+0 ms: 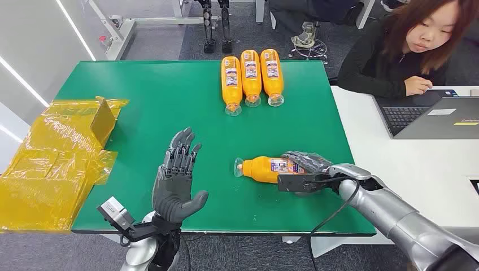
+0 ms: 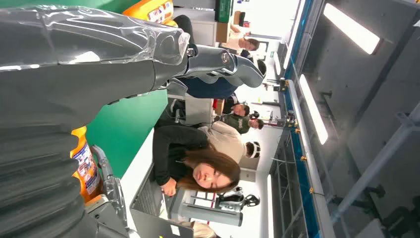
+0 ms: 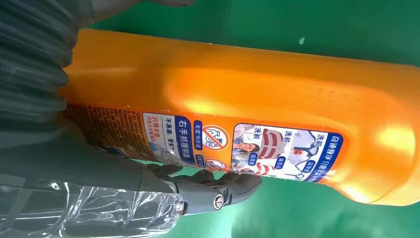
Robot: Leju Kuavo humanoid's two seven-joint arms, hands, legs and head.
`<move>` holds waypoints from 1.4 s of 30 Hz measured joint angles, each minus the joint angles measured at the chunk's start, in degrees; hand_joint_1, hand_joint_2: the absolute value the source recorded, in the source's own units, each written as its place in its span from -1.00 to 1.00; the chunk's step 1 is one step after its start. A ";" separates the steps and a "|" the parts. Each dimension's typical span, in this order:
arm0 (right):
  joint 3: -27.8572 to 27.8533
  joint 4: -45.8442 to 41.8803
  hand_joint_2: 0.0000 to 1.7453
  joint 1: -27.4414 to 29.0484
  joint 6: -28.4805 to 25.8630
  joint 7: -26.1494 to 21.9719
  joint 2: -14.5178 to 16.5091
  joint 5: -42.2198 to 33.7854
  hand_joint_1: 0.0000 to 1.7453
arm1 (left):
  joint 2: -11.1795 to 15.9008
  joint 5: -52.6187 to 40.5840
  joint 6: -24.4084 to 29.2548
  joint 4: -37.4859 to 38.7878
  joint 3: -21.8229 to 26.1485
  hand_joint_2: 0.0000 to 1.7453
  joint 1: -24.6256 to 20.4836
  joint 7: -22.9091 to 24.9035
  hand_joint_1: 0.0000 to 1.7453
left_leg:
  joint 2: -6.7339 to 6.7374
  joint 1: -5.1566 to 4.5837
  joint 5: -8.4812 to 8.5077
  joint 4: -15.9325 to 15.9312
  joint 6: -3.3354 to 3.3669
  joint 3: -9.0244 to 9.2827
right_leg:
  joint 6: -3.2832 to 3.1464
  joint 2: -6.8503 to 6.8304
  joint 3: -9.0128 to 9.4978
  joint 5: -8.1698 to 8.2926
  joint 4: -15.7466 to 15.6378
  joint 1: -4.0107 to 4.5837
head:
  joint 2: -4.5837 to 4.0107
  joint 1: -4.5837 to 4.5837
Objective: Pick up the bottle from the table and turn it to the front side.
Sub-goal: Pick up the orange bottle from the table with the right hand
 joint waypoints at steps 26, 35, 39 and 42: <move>-10.75 -17.55 1.00 4.87 -6.69 2.79 -4.90 10.73 1.00 | 0.99 -1.05 1.04 -1.40 0.90 1.00 1.72 -0.66 -1.00 | 0.00 -0.02 -0.02 0.02 0.03 -0.06 | 0.01 -0.01 -0.05 0.00 0.00 -0.02 | -0.01 0.00; -18.16 -30.07 1.00 8.90 -13.27 4.99 -9.49 20.22 1.00 | 1.32 -1.04 1.81 -2.11 0.93 1.00 1.94 -0.72 -1.00 | -0.01 -0.02 -0.03 0.01 0.05 -0.08 | 0.01 -0.02 -0.05 0.00 -0.01 -0.02 | 0.00 0.00; -21.44 -35.45 1.00 14.45 -20.38 7.36 -8.86 31.90 1.00 | 1.26 -1.28 2.25 -2.92 0.99 1.00 2.24 -0.71 -1.00 | -0.07 0.00 -0.05 -0.02 0.05 -0.10 | 0.06 -0.04 -0.05 -0.06 0.00 0.01 | 0.00 0.00; -22.82 -38.23 1.00 18.62 -23.16 8.18 -7.22 37.51 1.00 | 1.21 -1.48 2.56 -3.53 0.99 1.00 2.35 -0.70 -1.00 | -0.08 0.01 -0.06 -0.03 0.03 -0.10 | 0.08 -0.04 -0.06 -0.08 0.00 0.01 | 0.00 -0.02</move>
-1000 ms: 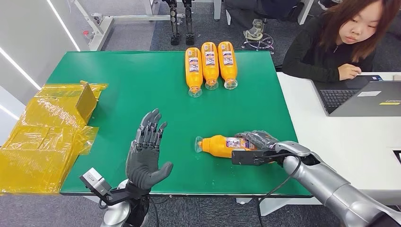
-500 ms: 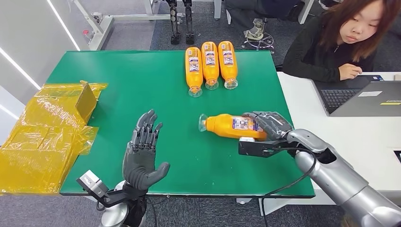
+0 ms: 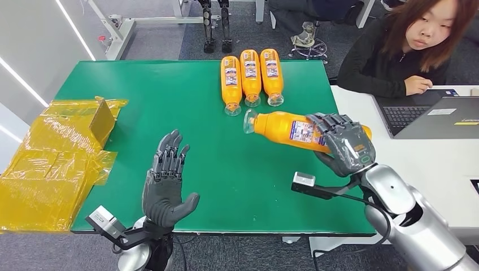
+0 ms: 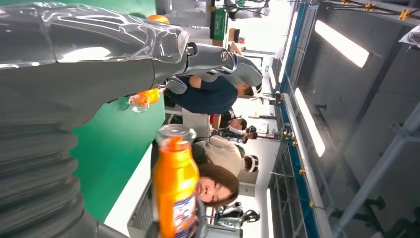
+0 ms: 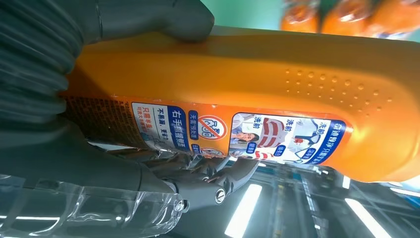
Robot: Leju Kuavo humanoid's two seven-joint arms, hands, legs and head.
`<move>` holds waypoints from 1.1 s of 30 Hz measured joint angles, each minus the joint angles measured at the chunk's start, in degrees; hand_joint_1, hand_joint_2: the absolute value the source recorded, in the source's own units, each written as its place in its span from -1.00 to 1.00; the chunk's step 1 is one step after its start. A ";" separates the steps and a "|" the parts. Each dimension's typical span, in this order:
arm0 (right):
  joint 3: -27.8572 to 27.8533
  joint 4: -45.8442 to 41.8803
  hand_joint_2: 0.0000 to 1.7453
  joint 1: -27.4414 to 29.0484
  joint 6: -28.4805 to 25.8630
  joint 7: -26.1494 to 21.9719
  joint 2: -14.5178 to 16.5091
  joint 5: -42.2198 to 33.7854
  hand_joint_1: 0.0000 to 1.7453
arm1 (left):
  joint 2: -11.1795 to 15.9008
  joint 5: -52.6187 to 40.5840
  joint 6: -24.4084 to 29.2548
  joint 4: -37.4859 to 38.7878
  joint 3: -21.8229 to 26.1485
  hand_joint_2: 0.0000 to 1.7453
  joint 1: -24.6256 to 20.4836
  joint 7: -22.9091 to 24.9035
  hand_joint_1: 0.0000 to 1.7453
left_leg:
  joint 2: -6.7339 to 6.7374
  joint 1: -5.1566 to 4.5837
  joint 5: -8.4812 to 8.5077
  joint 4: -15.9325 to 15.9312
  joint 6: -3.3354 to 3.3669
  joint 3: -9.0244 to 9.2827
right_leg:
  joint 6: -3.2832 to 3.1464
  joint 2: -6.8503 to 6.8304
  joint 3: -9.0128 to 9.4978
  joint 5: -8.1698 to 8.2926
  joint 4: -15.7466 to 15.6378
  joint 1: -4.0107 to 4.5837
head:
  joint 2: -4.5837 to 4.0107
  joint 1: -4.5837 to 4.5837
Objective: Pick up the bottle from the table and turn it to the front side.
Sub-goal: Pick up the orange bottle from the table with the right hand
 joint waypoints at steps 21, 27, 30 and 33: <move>-0.53 -0.84 1.00 15.48 -20.23 -10.01 17.07 -0.04 1.00 | -1.37 1.16 -1.31 -0.25 0.19 1.00 -0.16 0.81 -1.00 | 0.03 0.00 -0.06 -0.02 0.03 0.01 | 0.01 0.00 -0.01 -0.06 0.00 0.00 | 0.00 0.01; 0.41 -0.07 1.00 15.73 -20.31 -10.41 22.30 0.57 1.00 | -1.44 1.32 -1.73 -0.25 0.19 1.00 -0.45 0.94 -1.00 | 0.04 0.00 -0.06 -0.02 0.02 0.01 | -0.01 0.00 -0.01 -0.08 0.00 0.00 | -0.01 0.01; 0.70 0.14 1.00 16.00 -20.02 -10.80 24.48 1.02 1.00 | -1.65 1.32 -2.02 -0.25 0.19 1.00 -0.51 1.25 -1.00 | 0.04 0.00 -0.06 -0.02 0.03 0.00 | -0.03 0.00 -0.01 -0.10 0.00 0.00 | 0.00 0.01; 1.13 0.36 1.00 16.29 -19.33 -10.87 26.48 0.98 1.00 | -1.84 1.39 -2.56 -0.25 0.19 1.00 -0.59 1.49 -1.00 | 0.04 0.00 -0.06 -0.02 0.03 0.00 | -0.03 0.00 -0.01 -0.10 0.00 0.00 | 0.00 0.02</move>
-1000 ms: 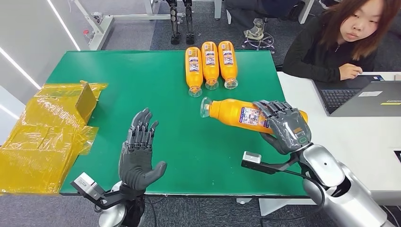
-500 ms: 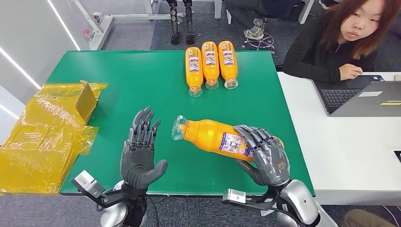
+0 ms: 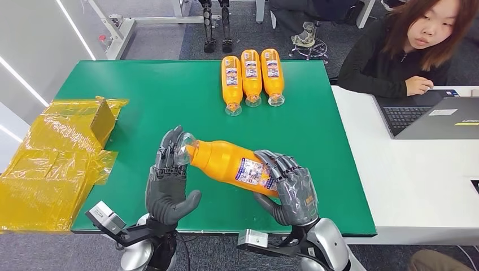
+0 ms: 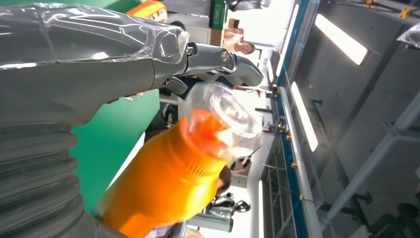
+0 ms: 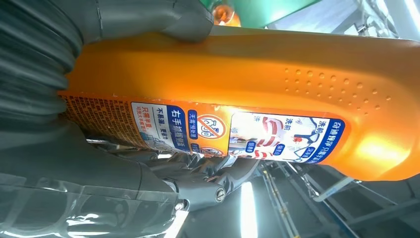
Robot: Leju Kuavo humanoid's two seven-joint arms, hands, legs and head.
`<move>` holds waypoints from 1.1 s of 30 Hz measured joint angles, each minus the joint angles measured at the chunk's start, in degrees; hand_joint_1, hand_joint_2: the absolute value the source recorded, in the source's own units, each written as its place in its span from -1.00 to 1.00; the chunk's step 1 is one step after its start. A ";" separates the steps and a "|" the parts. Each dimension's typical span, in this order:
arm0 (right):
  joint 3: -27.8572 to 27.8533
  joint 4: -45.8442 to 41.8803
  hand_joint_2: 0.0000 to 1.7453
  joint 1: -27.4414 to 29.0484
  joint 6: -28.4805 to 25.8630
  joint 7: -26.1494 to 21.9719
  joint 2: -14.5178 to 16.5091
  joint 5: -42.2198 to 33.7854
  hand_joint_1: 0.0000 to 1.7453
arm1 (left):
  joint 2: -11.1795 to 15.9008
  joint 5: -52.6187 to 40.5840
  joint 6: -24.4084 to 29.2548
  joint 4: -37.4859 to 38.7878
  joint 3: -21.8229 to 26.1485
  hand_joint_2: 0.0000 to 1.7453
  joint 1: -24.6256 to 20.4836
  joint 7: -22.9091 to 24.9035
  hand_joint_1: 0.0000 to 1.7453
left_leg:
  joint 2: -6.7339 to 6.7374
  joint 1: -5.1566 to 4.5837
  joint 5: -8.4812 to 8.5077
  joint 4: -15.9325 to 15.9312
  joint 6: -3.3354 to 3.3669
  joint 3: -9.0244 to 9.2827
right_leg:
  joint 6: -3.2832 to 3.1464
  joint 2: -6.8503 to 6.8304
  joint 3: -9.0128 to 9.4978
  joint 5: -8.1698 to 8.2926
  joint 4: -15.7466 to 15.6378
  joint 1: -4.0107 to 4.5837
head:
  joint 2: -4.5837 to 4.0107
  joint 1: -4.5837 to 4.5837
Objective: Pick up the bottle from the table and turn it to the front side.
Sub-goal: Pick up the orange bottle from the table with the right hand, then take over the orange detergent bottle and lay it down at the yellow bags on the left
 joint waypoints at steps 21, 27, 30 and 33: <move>3.57 4.02 1.00 3.74 3.70 -3.26 9.68 -5.97 1.00 | -0.01 2.90 -2.36 -0.95 0.54 1.00 -2.95 2.04 -1.00 | 0.01 0.00 0.00 -0.01 0.00 0.01 | 0.00 0.01 0.00 -0.01 0.00 0.00 | 0.00 -0.01; 4.15 4.92 1.00 3.82 4.24 -3.14 11.04 -5.88 1.00 | -0.01 3.24 -2.85 -0.59 0.57 1.00 -3.67 2.33 -1.00 | 0.03 0.00 0.00 -0.01 0.00 0.01 | 0.00 0.01 -0.01 -0.01 0.00 0.00 | 0.00 -0.01; 4.16 5.16 1.00 3.87 4.46 -3.11 11.35 -5.88 1.00 | 0.01 3.66 -3.06 -0.15 0.57 1.00 -4.07 2.18 -0.47 | 0.03 0.00 0.00 -0.01 0.00 0.01 | 0.00 0.01 -0.01 -0.01 0.00 0.00 | -0.01 -0.01; 4.16 5.43 1.00 3.87 4.85 -3.01 11.73 -5.88 1.00 | 0.03 4.06 -3.12 0.20 0.57 1.00 -4.31 1.93 0.65 | 0.03 -0.01 0.00 -0.01 0.00 0.01 | 0.00 0.02 -0.01 -0.01 0.00 -0.01 | 0.00 -0.01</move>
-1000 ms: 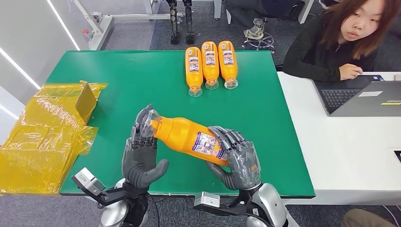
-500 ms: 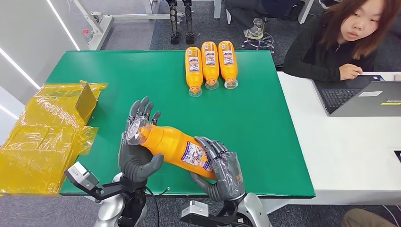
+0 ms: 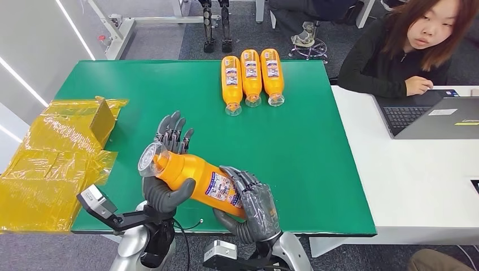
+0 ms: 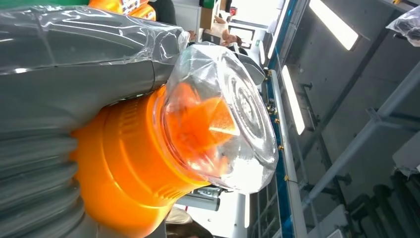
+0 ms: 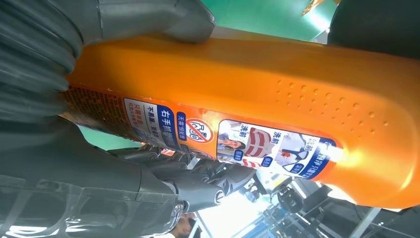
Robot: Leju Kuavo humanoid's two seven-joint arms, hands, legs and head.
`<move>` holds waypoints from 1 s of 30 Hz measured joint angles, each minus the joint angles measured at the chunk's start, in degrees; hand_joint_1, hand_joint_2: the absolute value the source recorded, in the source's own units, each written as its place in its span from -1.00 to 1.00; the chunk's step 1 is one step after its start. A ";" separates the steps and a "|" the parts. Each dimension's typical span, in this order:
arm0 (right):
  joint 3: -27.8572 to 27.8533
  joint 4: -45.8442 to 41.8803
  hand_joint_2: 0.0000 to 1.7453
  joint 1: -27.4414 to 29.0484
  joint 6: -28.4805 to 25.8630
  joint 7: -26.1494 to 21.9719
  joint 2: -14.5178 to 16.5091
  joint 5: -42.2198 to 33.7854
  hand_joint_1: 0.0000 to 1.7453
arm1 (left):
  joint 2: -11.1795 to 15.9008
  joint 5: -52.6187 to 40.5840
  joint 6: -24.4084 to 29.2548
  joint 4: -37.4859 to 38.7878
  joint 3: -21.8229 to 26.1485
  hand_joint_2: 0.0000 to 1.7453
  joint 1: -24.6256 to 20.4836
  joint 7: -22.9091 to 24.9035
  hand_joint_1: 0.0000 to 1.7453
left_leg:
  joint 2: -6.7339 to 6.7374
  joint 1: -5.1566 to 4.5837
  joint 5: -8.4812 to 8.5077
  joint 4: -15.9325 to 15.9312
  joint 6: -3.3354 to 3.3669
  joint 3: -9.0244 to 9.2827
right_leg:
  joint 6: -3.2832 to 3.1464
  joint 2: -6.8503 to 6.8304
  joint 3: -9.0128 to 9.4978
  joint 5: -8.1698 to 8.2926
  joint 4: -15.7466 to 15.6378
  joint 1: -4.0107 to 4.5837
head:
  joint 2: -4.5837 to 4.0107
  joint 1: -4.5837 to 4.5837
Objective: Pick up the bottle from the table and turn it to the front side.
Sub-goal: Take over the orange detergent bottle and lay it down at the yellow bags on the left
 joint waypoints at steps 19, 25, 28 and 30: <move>3.67 10.71 1.00 -4.31 -9.13 -7.38 -3.94 -13.11 1.00 | 0.58 0.71 0.81 3.34 -1.01 1.00 -0.05 -1.37 0.98 | 0.04 -0.01 0.00 0.03 0.00 0.00 | 0.00 0.03 -0.01 0.00 -0.01 0.00 | 0.01 0.00; 5.24 11.80 1.00 -4.67 -10.45 -5.76 -4.21 -12.67 -1.00 | 0.62 0.76 1.10 3.41 -1.01 1.00 -0.03 -1.25 0.93 | 0.04 0.00 0.00 0.02 0.00 0.00 | 0.00 0.03 -0.03 0.00 0.00 0.00 | 0.00 0.01; 5.67 12.27 1.00 -4.24 -11.20 -5.92 -4.99 -13.19 -1.00 | 0.72 0.95 1.33 3.52 -0.98 1.00 -0.39 -1.29 0.93 | 0.03 0.00 0.00 0.02 0.00 -0.01 | 0.00 0.02 -0.03 0.00 0.00 0.00 | 0.01 0.01; 5.84 12.62 1.00 -3.85 -12.10 -6.58 -5.64 -13.85 -1.00 | 0.90 1.15 1.43 3.67 -0.96 1.00 -0.59 -1.36 0.93 | 0.04 0.00 -0.01 0.02 0.00 -0.02 | 0.00 0.03 -0.03 0.00 0.00 0.00 | 0.00 0.00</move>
